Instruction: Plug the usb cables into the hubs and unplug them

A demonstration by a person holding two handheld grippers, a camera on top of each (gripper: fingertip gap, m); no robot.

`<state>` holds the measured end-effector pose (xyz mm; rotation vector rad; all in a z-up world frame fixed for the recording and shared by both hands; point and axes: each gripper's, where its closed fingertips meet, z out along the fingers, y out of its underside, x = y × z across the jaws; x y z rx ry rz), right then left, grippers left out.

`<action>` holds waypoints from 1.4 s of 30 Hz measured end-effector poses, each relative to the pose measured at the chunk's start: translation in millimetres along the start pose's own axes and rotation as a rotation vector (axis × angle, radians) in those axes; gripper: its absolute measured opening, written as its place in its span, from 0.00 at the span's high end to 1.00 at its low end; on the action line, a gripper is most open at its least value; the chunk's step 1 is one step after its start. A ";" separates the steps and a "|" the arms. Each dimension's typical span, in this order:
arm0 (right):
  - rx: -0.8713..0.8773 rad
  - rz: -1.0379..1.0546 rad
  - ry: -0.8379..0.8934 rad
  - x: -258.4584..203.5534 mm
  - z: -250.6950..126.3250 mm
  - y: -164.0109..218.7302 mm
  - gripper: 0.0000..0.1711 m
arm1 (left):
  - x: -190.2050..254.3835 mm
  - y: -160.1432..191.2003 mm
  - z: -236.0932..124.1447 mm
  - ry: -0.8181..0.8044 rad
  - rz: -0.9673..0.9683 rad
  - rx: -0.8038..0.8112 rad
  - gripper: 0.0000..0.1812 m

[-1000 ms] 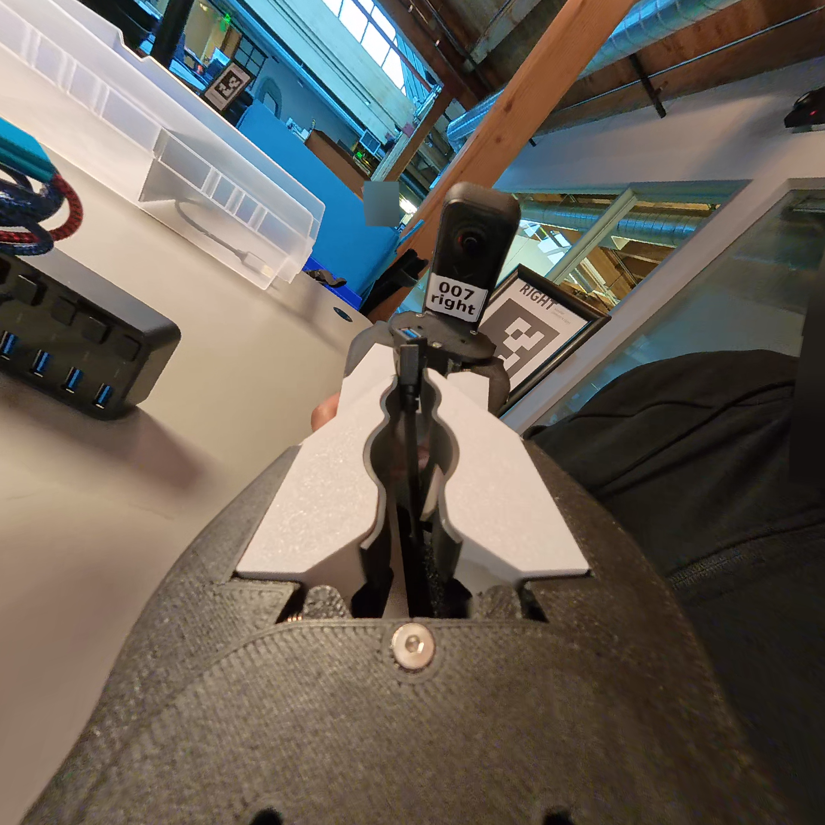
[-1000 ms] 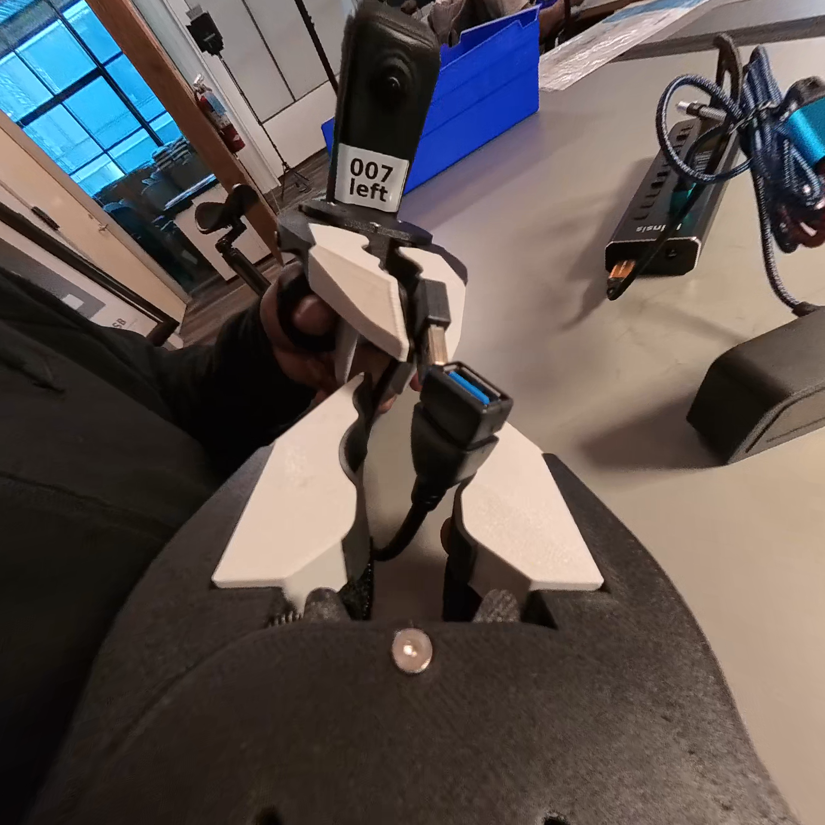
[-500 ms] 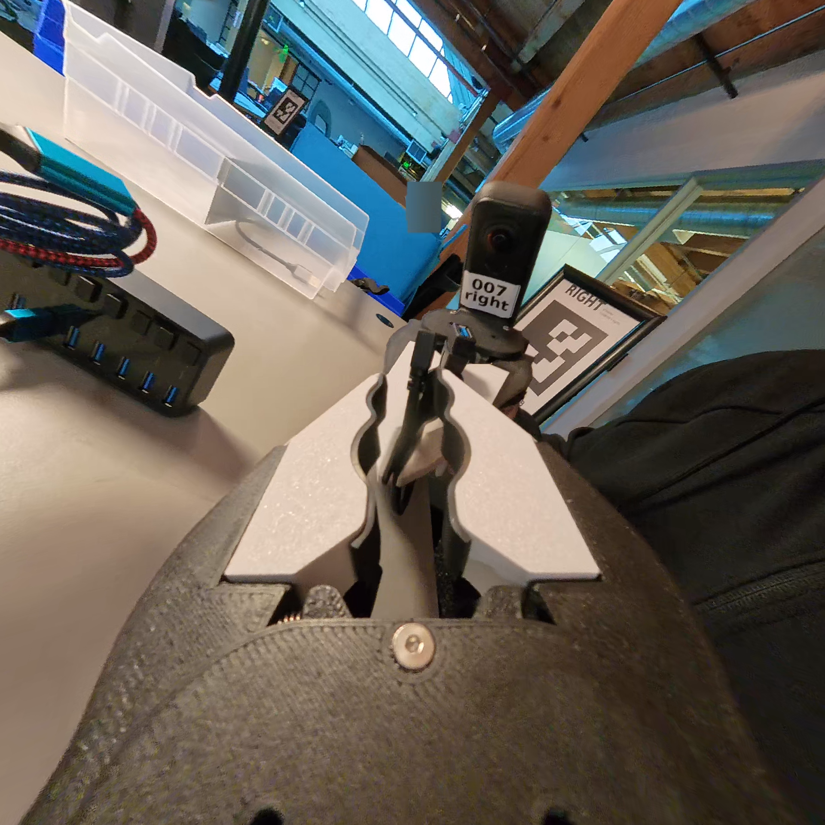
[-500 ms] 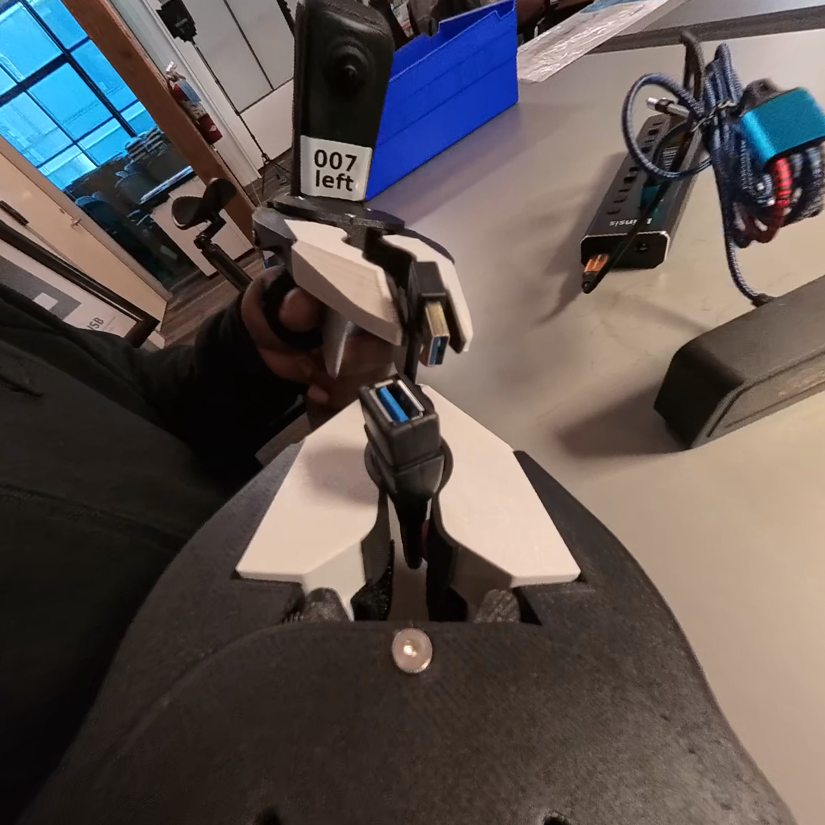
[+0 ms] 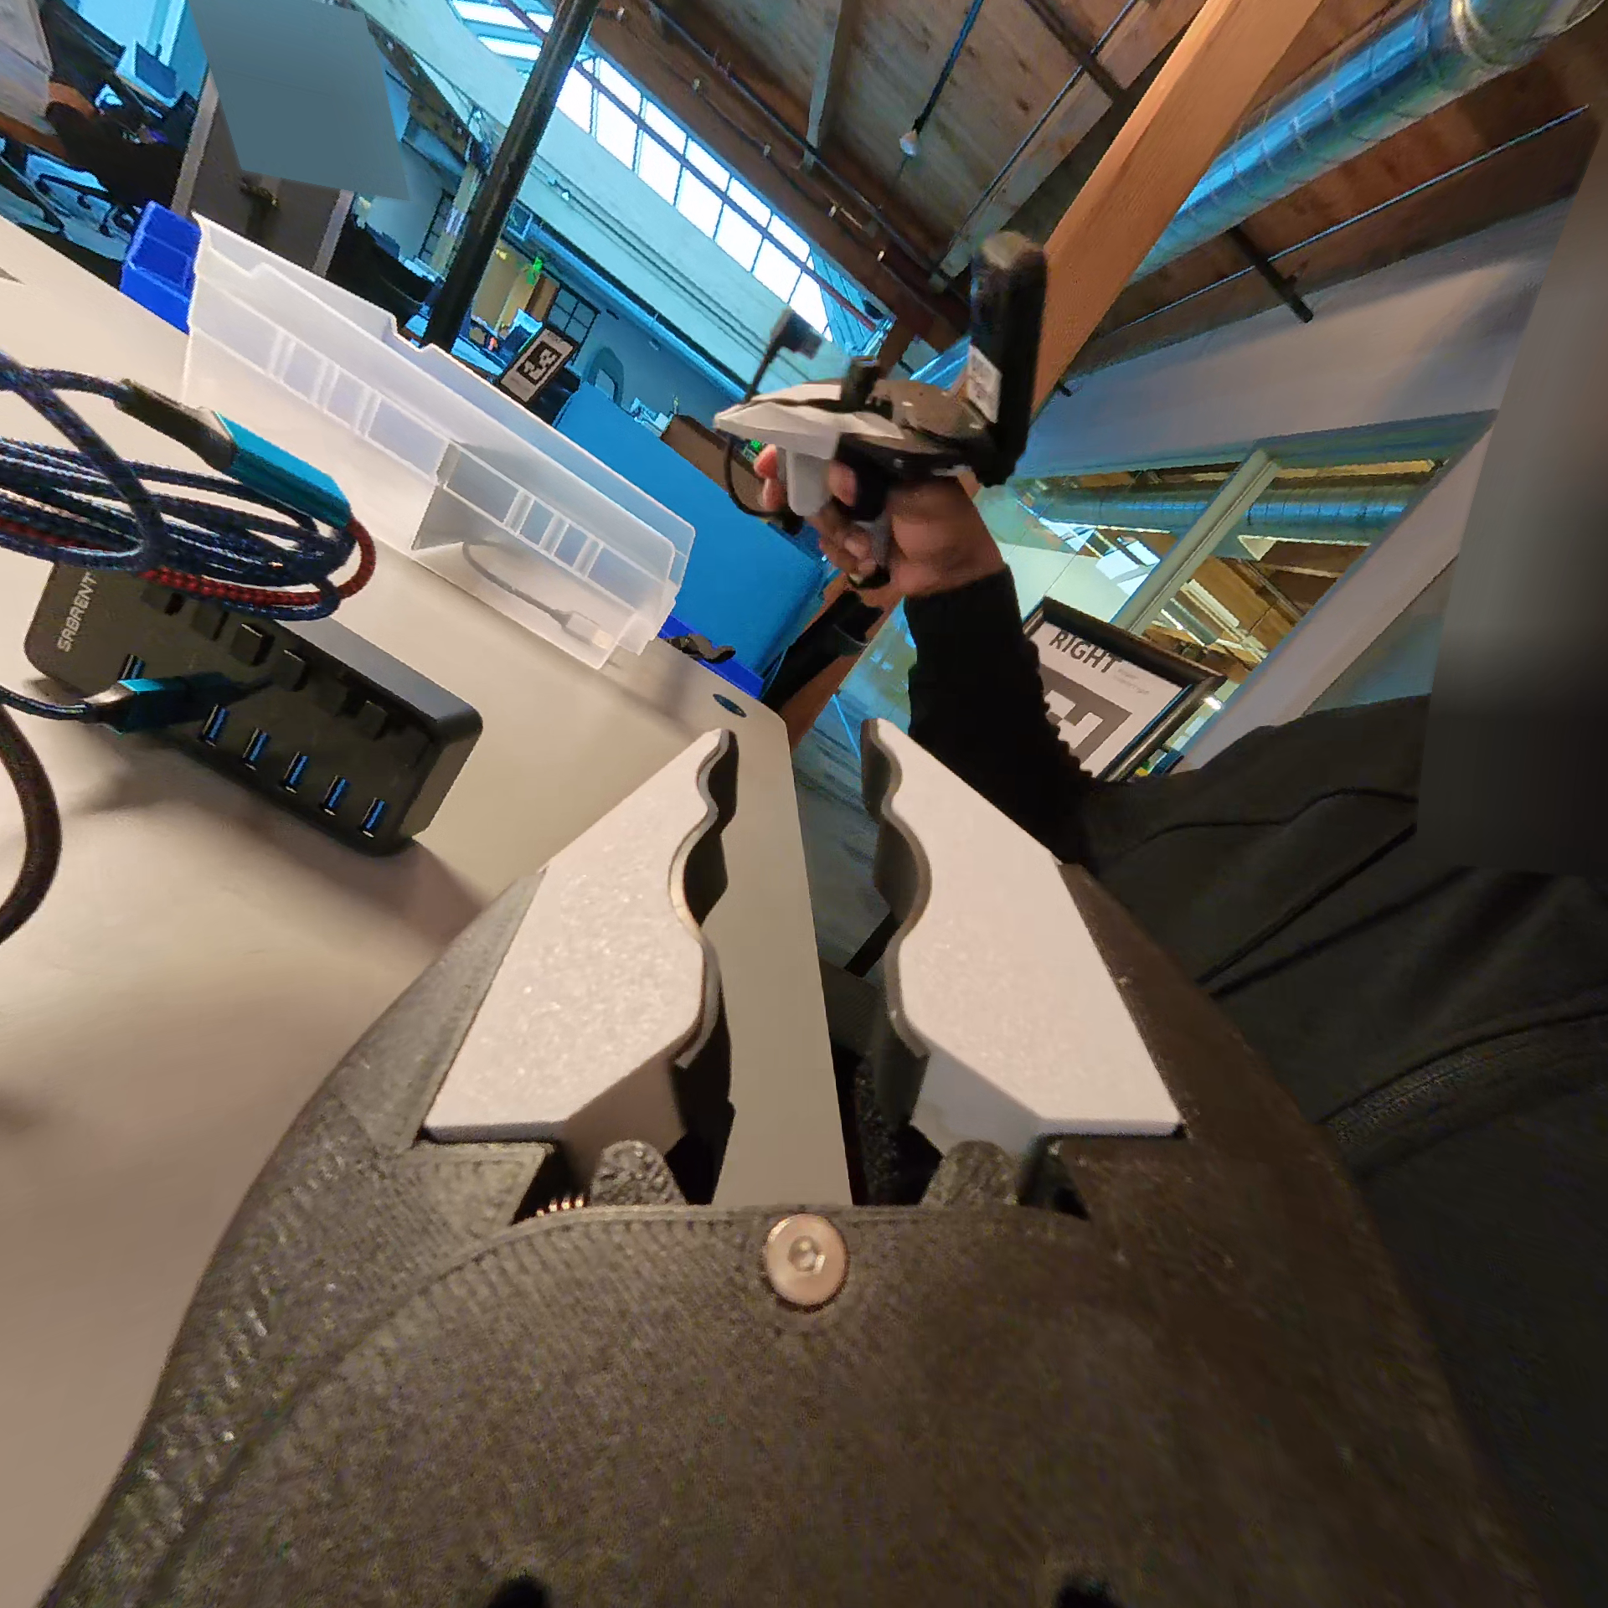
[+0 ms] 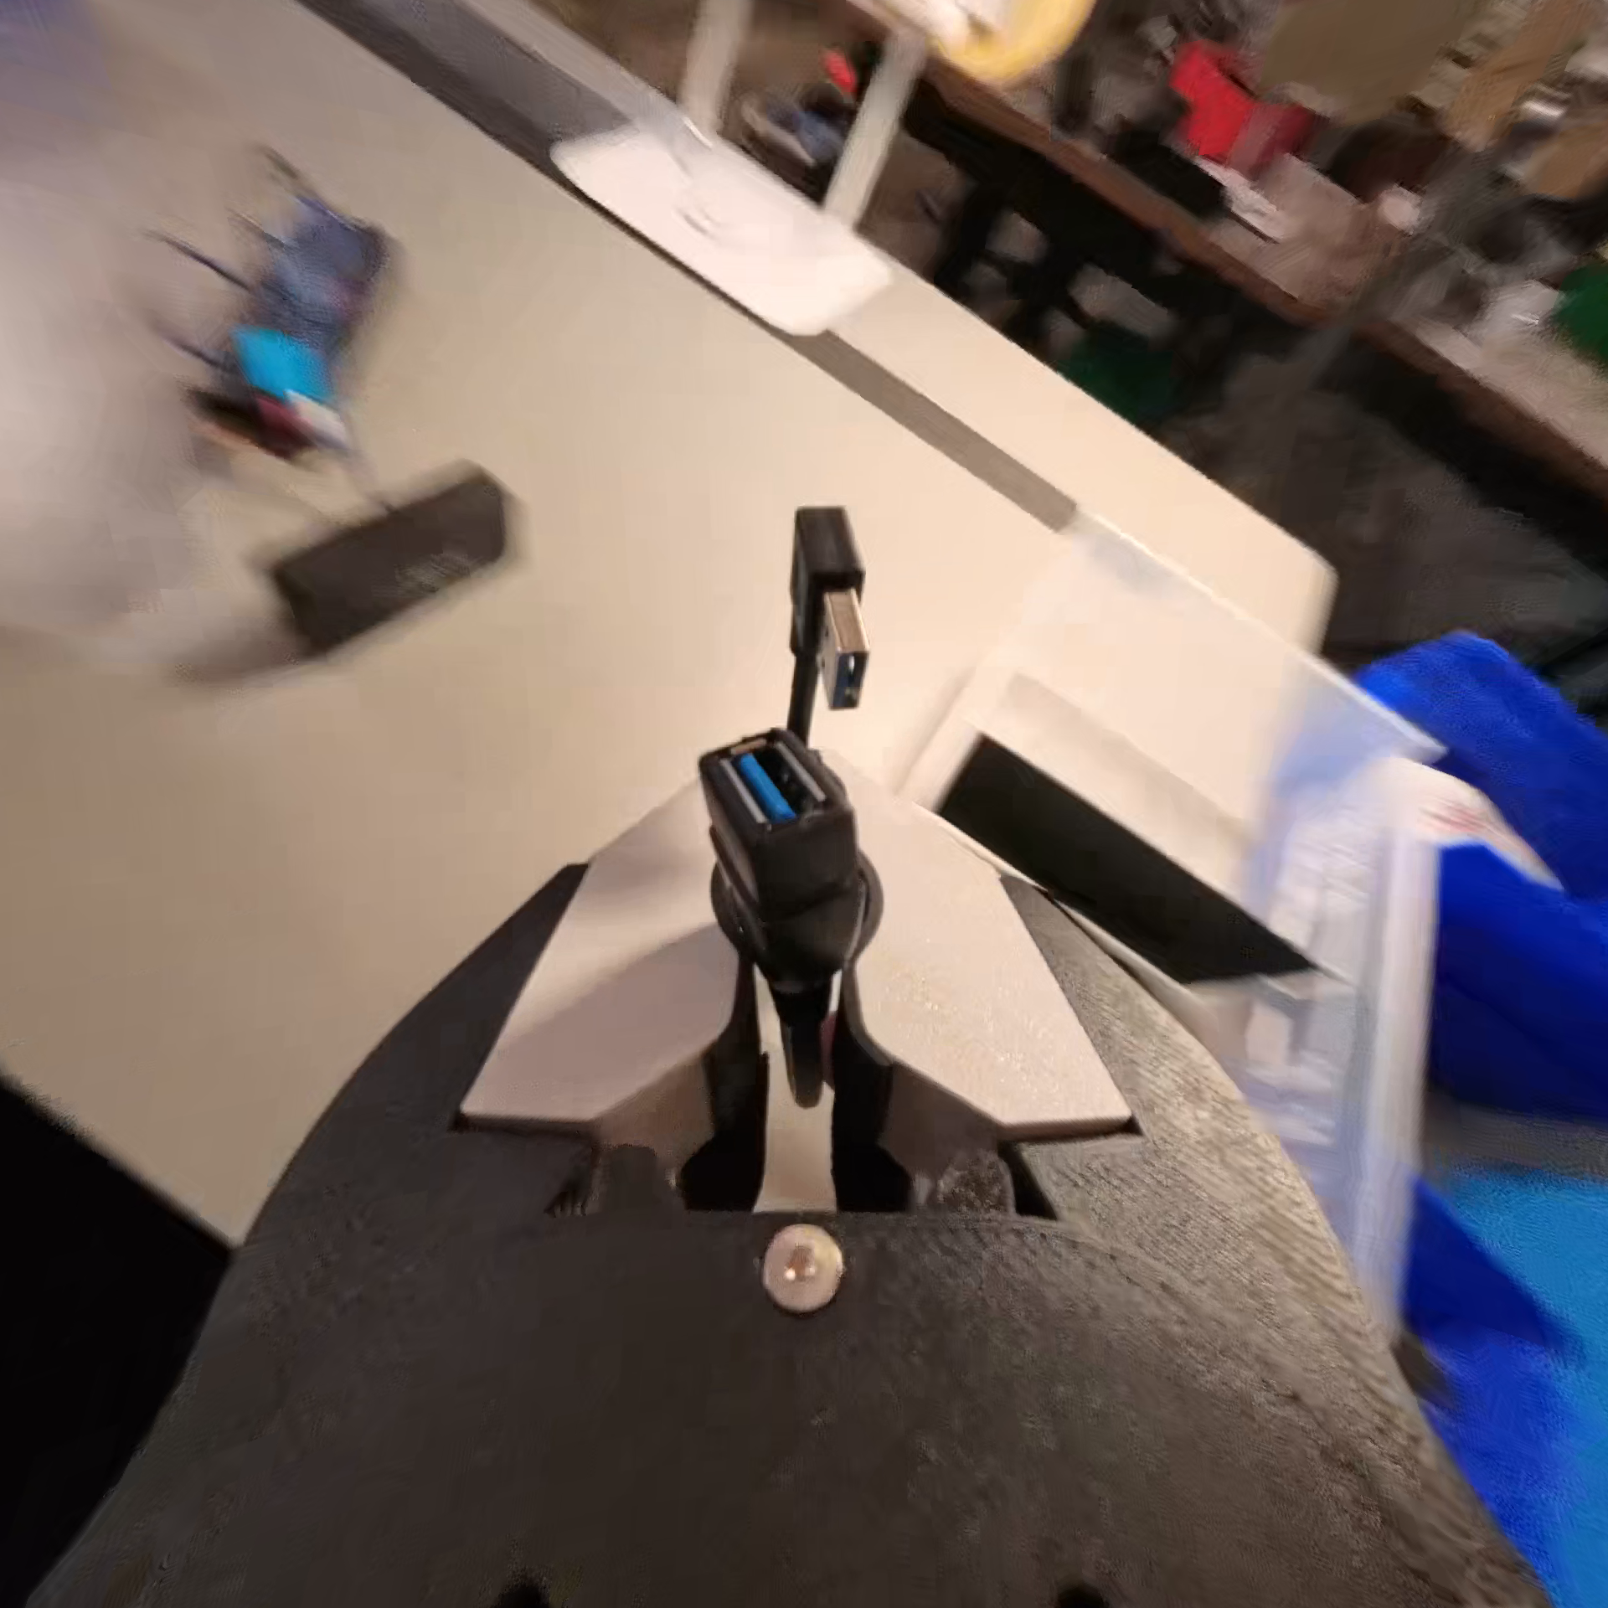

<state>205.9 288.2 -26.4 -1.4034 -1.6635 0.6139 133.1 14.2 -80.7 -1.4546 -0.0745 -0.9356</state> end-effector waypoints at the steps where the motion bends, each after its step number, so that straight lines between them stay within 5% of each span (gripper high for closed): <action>1: -0.073 -0.040 0.055 27.2 0.1 13.4 0.98 | -0.1 -0.8 -0.4 0.002 -0.004 0.004 0.83; 6: -0.448 -0.237 0.194 113.0 42.8 102.3 0.98 | -1.4 -2.6 -0.8 0.005 -0.015 0.014 0.83; 12: -0.606 -0.413 0.148 120.6 90.8 158.6 0.96 | -2.6 -6.0 -5.9 -0.010 -0.008 0.037 0.83; 16: -0.647 -0.361 0.024 108.1 90.9 167.9 0.75 | -4.7 -9.9 -11.9 -0.020 -0.010 0.058 0.83; 20: -0.637 -0.301 -0.092 95.2 79.2 155.6 0.57 | -5.4 -9.7 -11.3 -0.016 -0.020 0.053 0.83; 25: -0.619 -0.261 -0.227 75.7 64.4 131.7 0.46 | -5.0 -7.8 -9.7 -0.016 -0.013 0.040 0.83; 30: -0.577 -0.288 -0.249 64.5 61.1 103.4 0.44 | -4.6 -9.7 -11.2 -0.016 -0.008 0.055 0.83; 36: -0.393 -0.300 -0.066 66.7 53.8 40.5 0.48 | -4.6 -11.7 -13.2 -0.018 -0.002 0.070 0.83; 42: -0.135 -0.237 -0.120 -25.7 44.0 -18.3 0.52 | -7.0 -9.5 -10.9 -0.038 0.005 0.053 0.83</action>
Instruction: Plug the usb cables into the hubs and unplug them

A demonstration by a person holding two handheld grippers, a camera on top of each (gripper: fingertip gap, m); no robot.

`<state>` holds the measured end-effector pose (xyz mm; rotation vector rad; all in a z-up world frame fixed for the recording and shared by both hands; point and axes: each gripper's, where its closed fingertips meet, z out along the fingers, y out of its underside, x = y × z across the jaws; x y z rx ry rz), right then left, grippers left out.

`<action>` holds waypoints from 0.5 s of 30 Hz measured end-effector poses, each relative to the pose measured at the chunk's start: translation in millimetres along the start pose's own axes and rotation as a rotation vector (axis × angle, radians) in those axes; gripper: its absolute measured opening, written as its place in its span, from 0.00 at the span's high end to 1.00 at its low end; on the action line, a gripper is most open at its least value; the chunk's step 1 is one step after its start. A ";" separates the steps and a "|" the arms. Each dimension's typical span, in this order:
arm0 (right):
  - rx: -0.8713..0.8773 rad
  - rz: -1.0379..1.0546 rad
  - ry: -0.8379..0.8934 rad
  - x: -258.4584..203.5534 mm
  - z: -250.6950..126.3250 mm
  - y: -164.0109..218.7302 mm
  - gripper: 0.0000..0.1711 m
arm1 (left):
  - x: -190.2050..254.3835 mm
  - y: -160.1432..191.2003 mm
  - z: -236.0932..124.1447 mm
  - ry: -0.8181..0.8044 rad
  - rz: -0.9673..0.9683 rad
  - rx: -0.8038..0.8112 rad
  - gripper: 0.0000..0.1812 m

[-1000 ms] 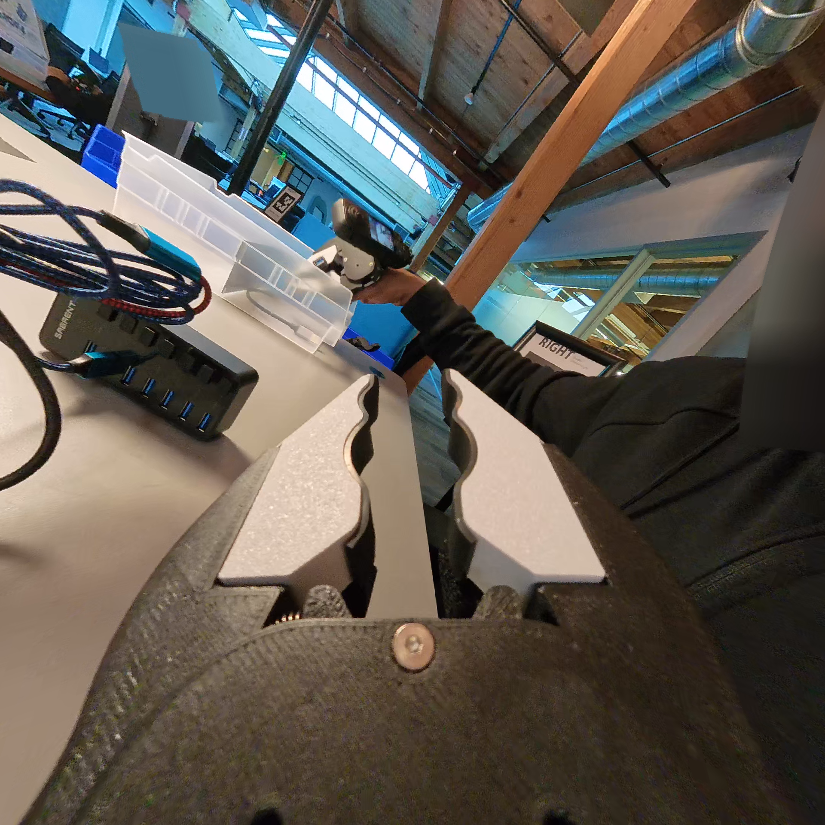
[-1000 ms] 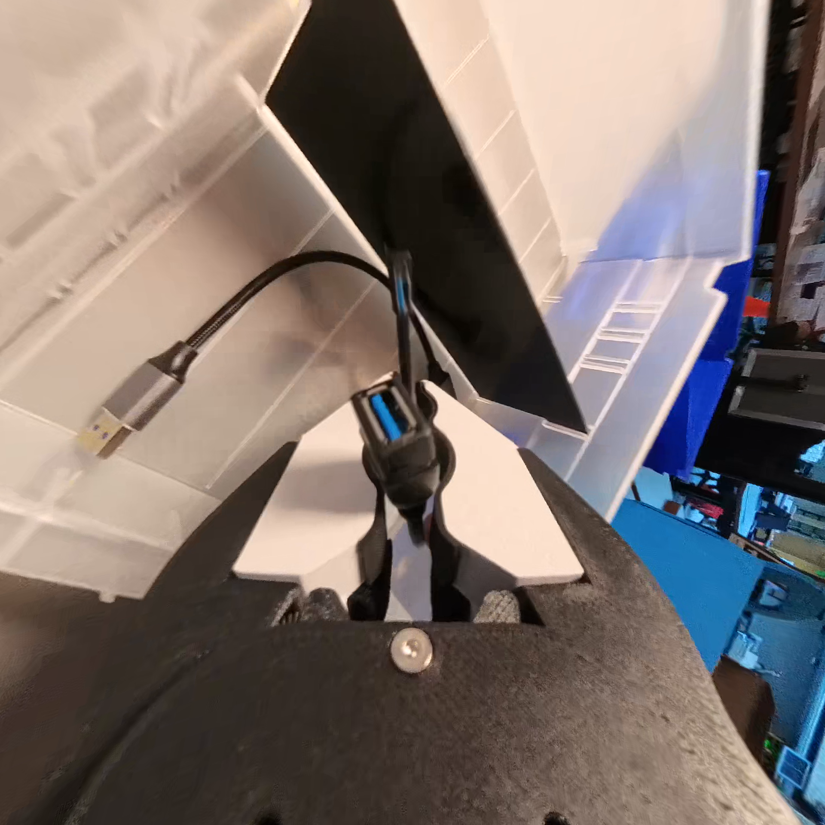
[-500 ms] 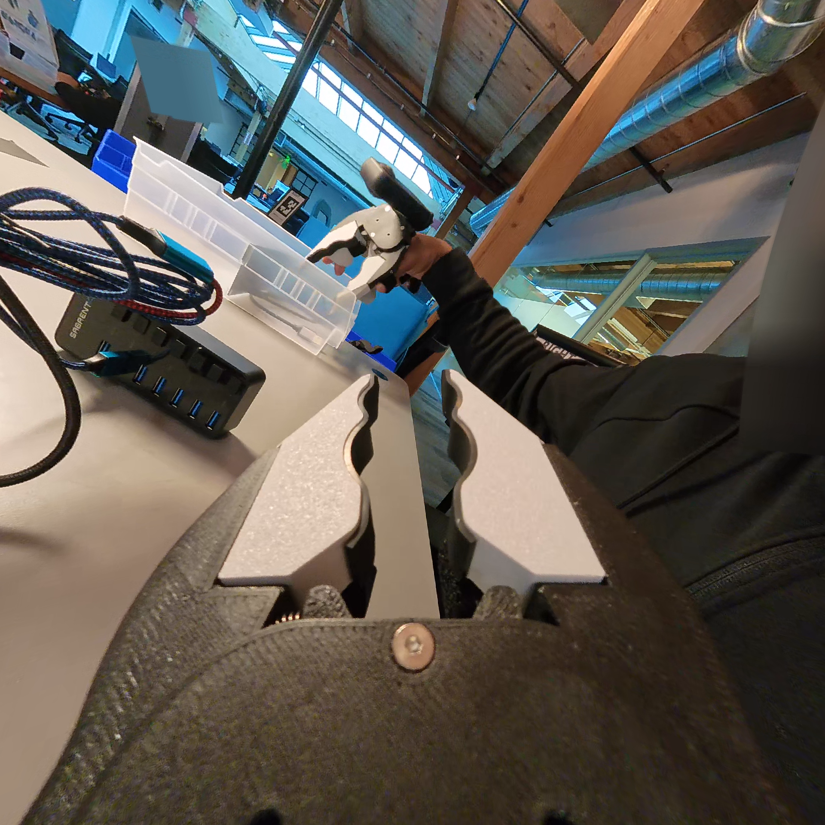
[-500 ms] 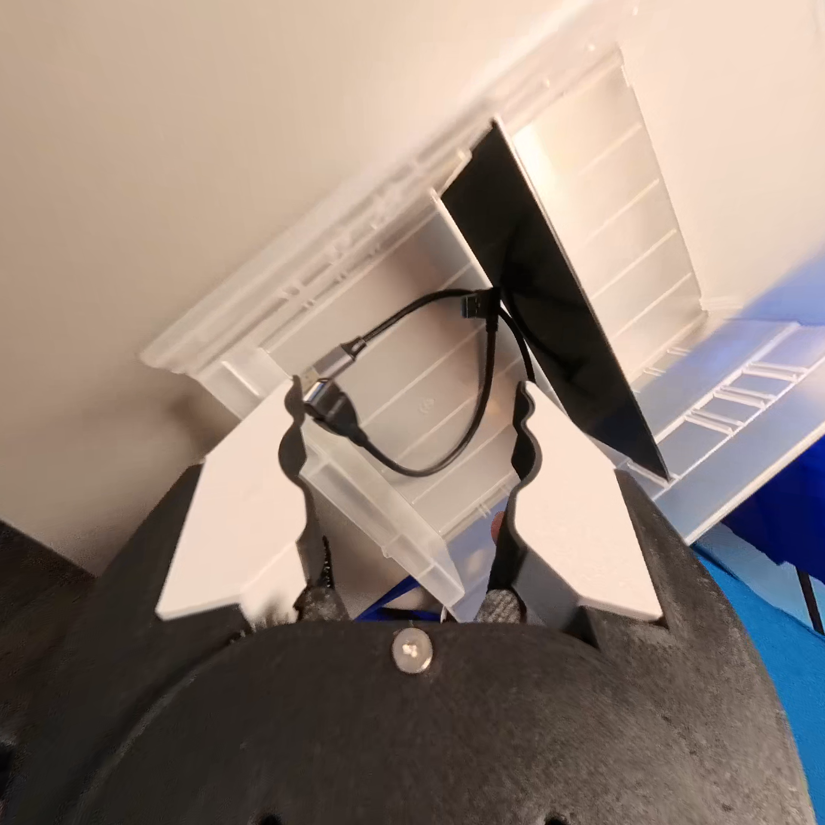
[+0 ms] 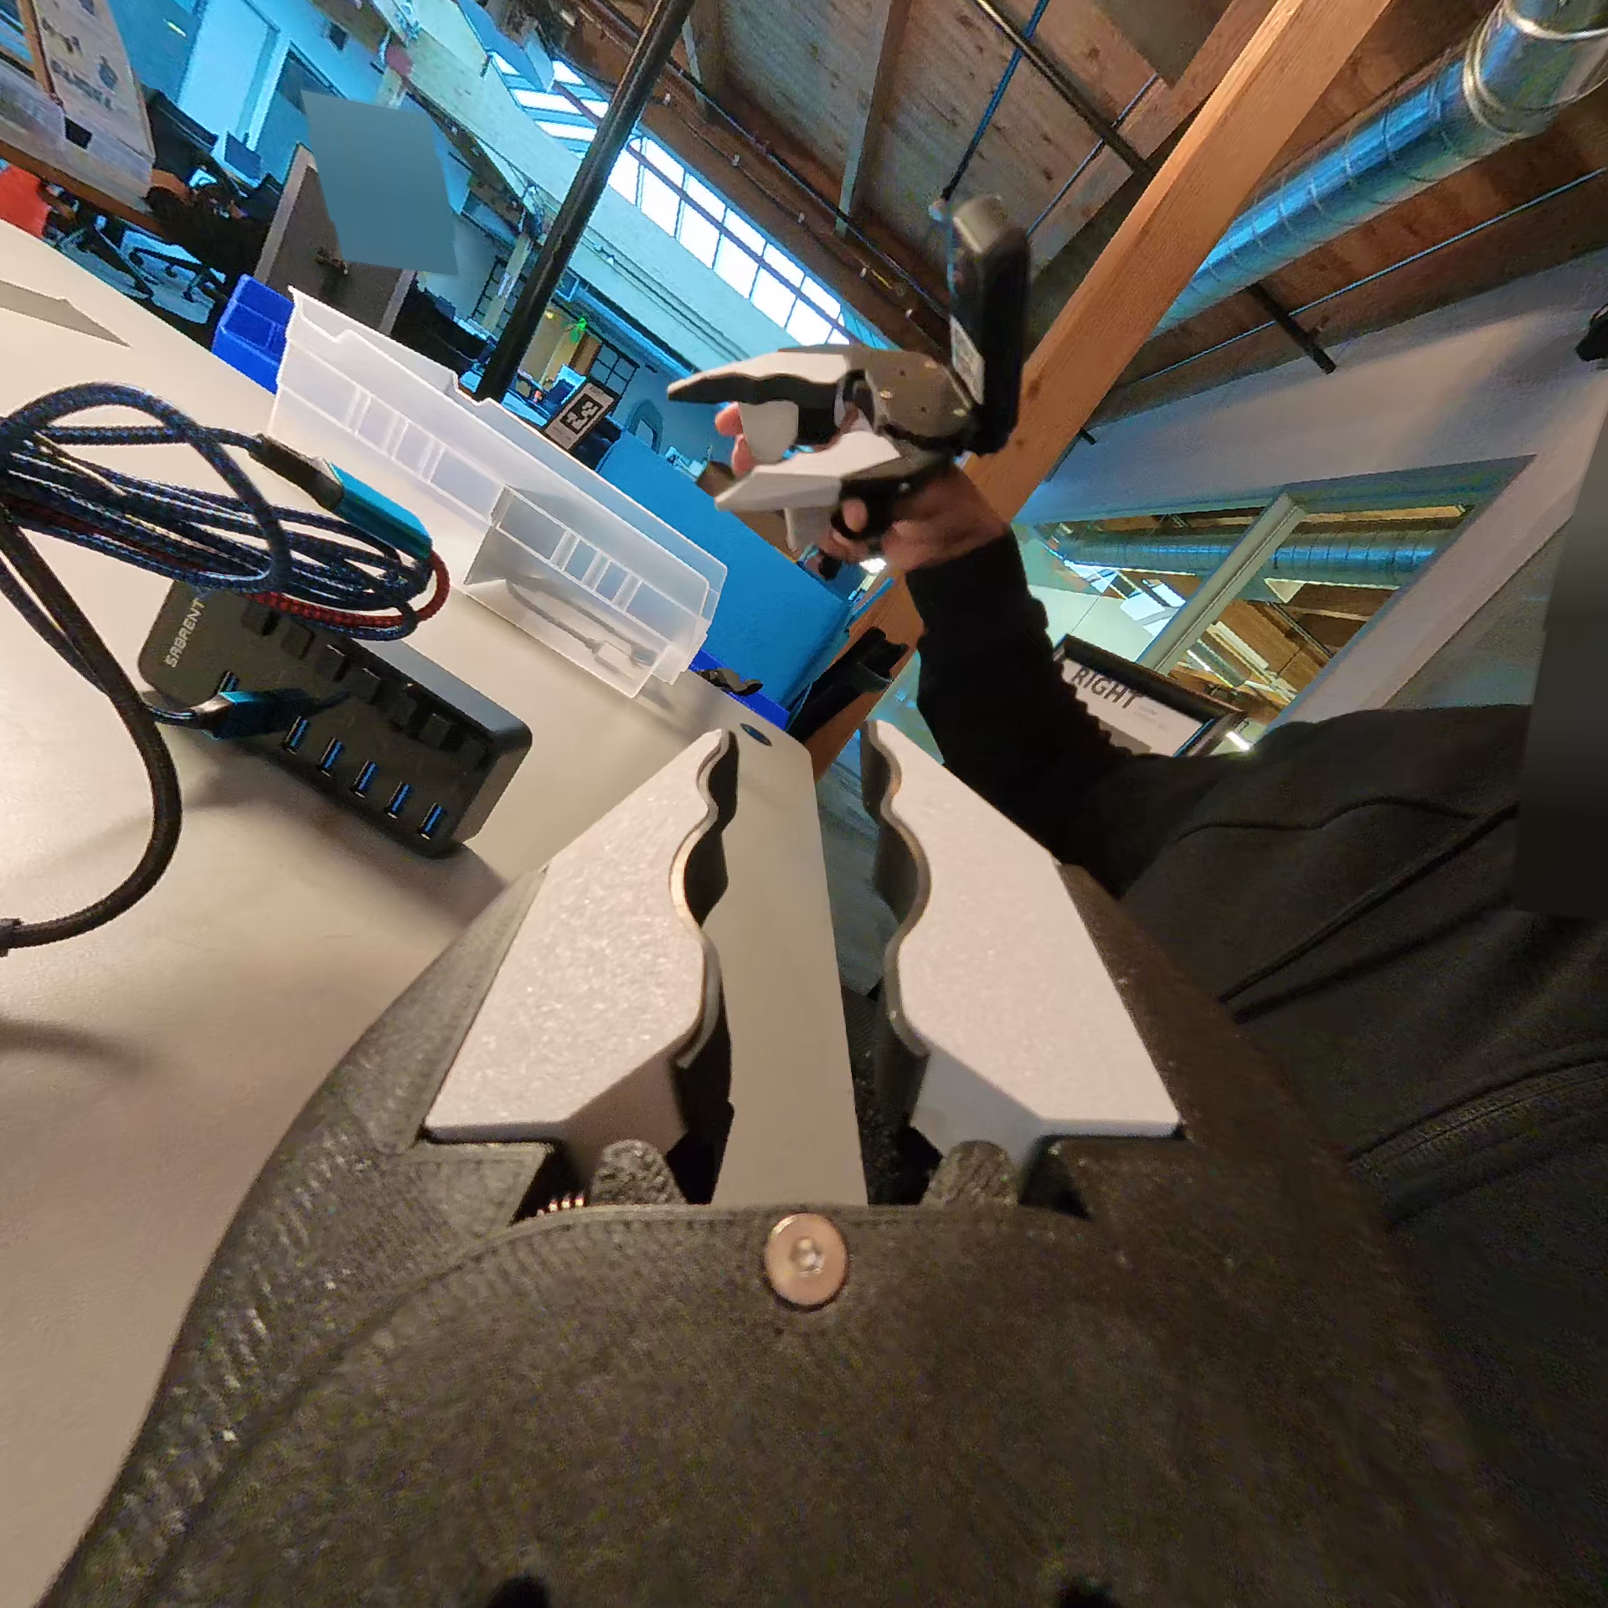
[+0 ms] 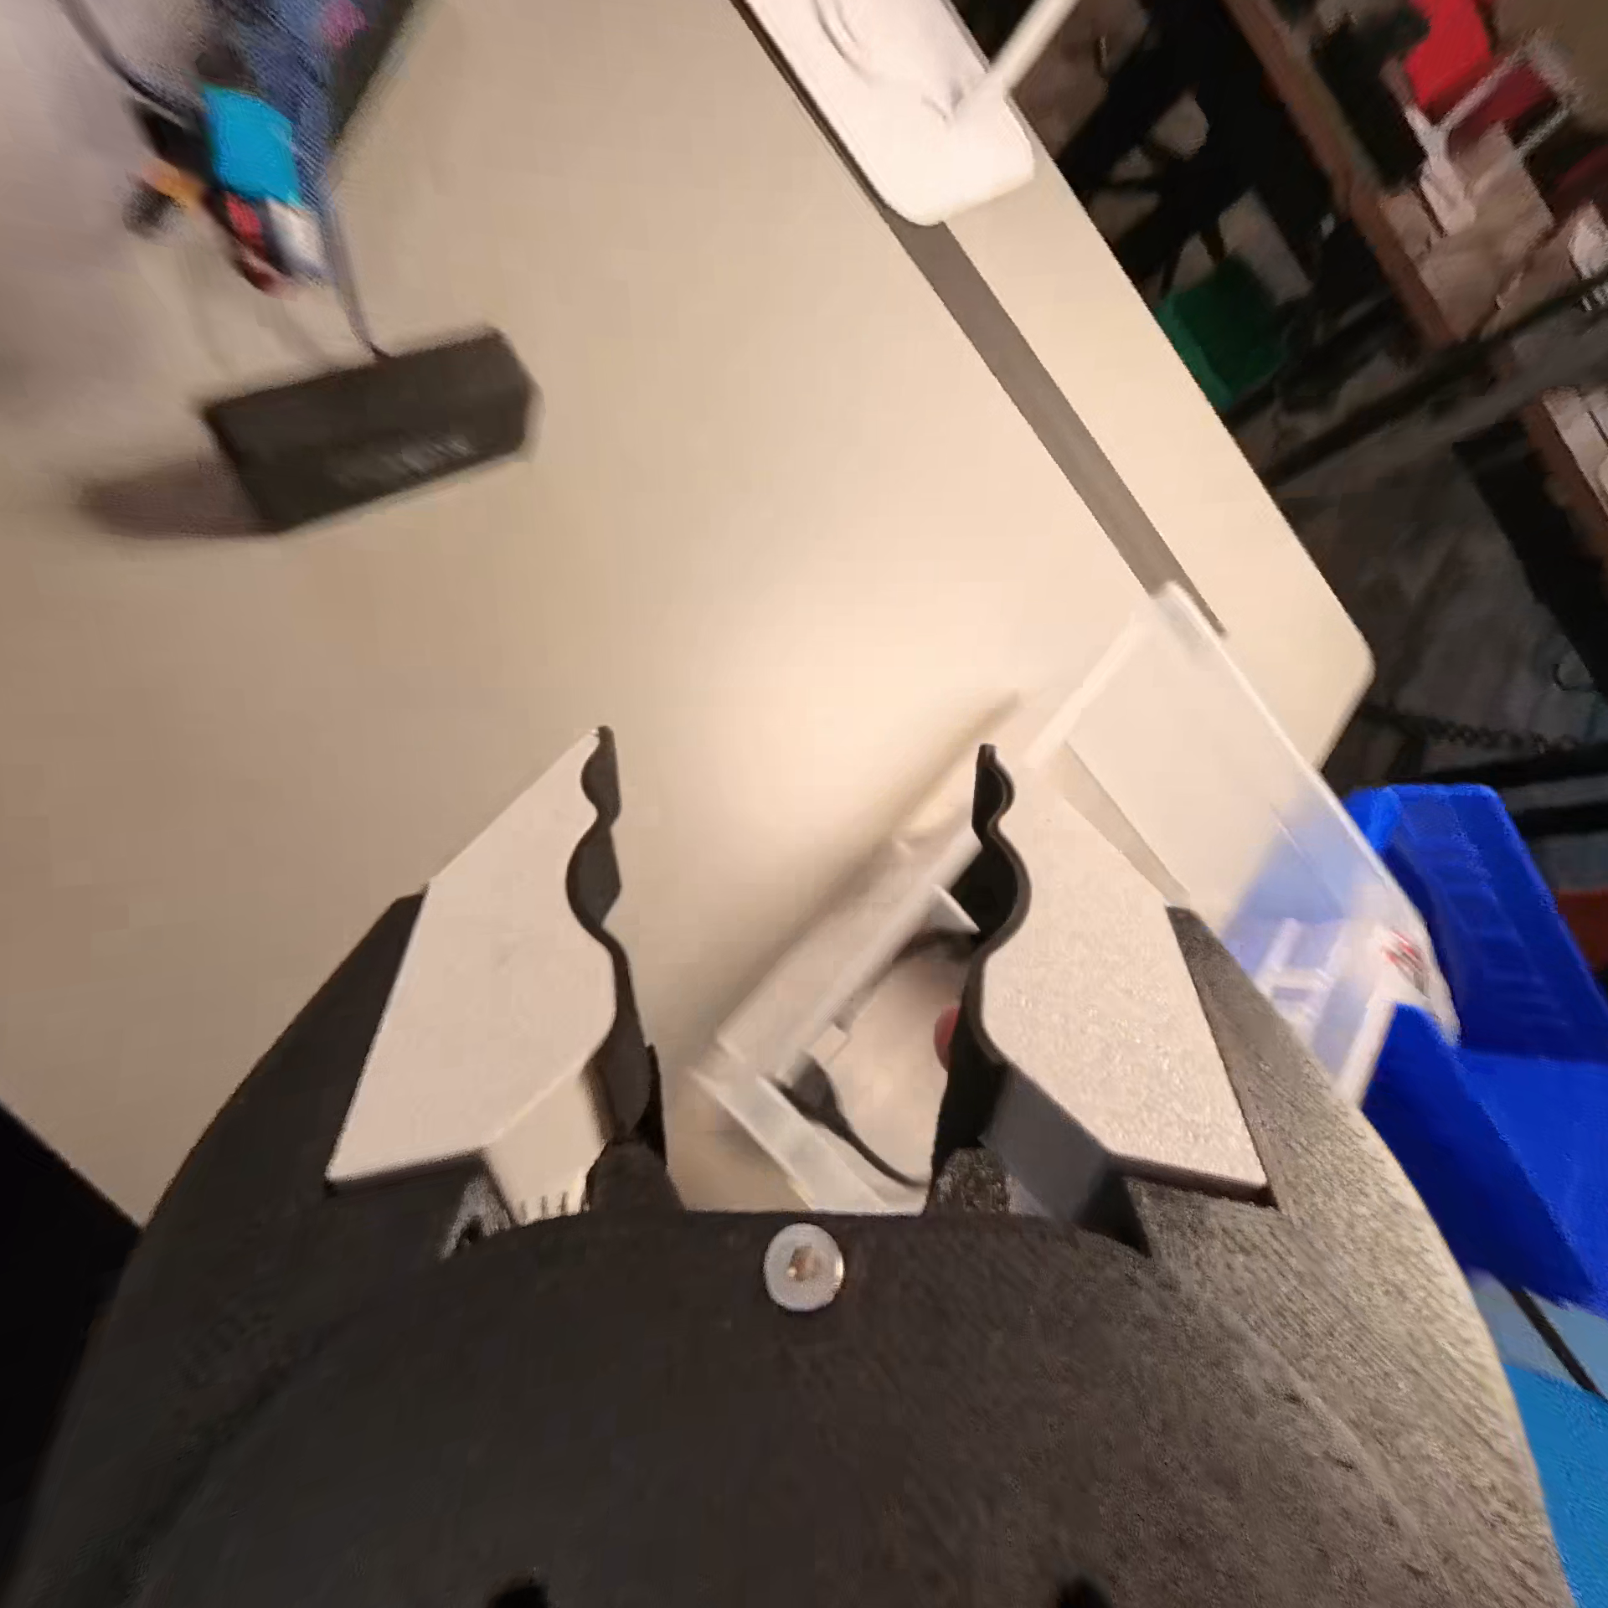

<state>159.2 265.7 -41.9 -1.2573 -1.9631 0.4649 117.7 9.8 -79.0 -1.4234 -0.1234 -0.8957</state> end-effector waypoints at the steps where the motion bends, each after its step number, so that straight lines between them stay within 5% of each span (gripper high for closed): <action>1: 0.036 -0.001 -0.029 -21.1 5.3 -8.5 0.52 | -0.1 0.4 0.3 -0.003 0.002 -0.003 0.83; 9: 0.169 0.160 -0.256 -144.5 95.2 -32.0 0.39 | -3.1 -0.4 -0.7 -0.053 0.036 0.007 0.83; 15: 0.046 0.257 -0.059 -165.5 151.0 -34.7 0.38 | -14.6 -12.0 -12.5 -0.173 0.093 0.072 0.83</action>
